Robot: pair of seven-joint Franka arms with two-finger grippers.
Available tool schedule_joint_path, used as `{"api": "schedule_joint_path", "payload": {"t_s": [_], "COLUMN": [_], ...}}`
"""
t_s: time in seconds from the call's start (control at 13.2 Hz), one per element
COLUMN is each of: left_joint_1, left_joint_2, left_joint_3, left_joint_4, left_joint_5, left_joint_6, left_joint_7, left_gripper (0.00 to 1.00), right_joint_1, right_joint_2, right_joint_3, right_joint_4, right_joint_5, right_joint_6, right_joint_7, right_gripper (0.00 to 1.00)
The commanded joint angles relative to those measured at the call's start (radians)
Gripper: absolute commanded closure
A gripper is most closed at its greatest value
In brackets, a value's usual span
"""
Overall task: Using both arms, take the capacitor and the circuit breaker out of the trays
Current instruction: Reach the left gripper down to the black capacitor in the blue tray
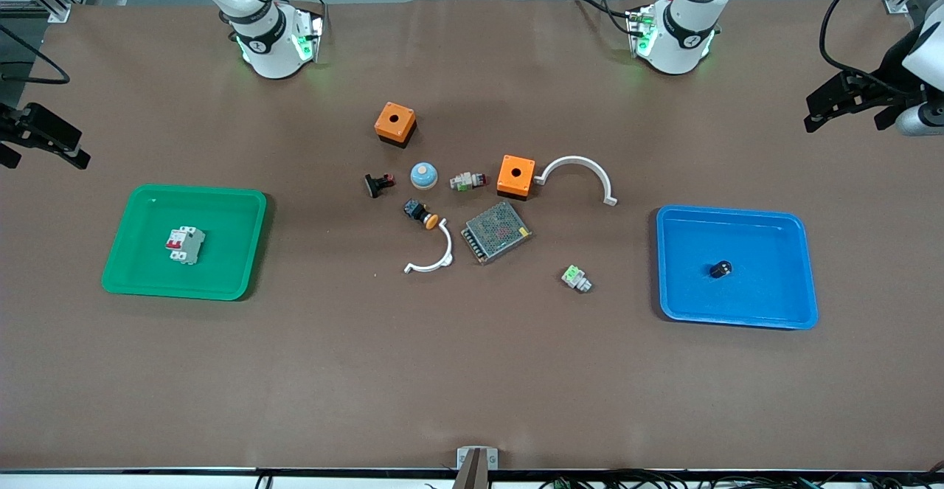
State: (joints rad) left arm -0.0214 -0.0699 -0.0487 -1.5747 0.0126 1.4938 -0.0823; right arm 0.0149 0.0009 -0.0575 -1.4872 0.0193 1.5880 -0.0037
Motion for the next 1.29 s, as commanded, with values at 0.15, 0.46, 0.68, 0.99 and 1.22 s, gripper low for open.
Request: {"api": "schedule_joint_path", "payload": {"t_s": [0.15,0.46,0.68,0.99,1.22], "left_joint_1": [0.006,0.029,0.061,0.101,0.104], "left_joint_2": [0.033,0.131,0.231,0.352,0.397], "left_joint_3": [-0.002,0.007,0.007,0.007,0.007], "left_joint_4": [0.030,0.019,0.010,-0.095,-0.186], "left_joint_5": [0.030,0.056,0.056,0.058,0.058], "left_joint_6": [-0.021,0.078,0.176,0.380,0.532], "left_joint_7": [0.004,0.009,0.009,0.006,0.006], "left_gripper": [0.00,0.00,0.00,0.00,0.00], "right_joint_1": [-0.006,-0.004,-0.001,0.000,-0.004], "right_joint_2": [0.007,0.007,0.013,0.021,0.034], "right_joint_3": [0.004,0.004,0.005,0.005,0.007], "right_joint_4": [0.016,0.016,0.016,0.016,0.016], "right_joint_5": [0.011,0.010,0.007,-0.009,-0.019], "right_joint_6": [-0.003,-0.005,-0.005,-0.005,-0.006], "right_joint_7": [0.002,0.001,0.001,0.001,0.001], "right_gripper": [0.00,0.00,0.00,0.00,0.00]}}
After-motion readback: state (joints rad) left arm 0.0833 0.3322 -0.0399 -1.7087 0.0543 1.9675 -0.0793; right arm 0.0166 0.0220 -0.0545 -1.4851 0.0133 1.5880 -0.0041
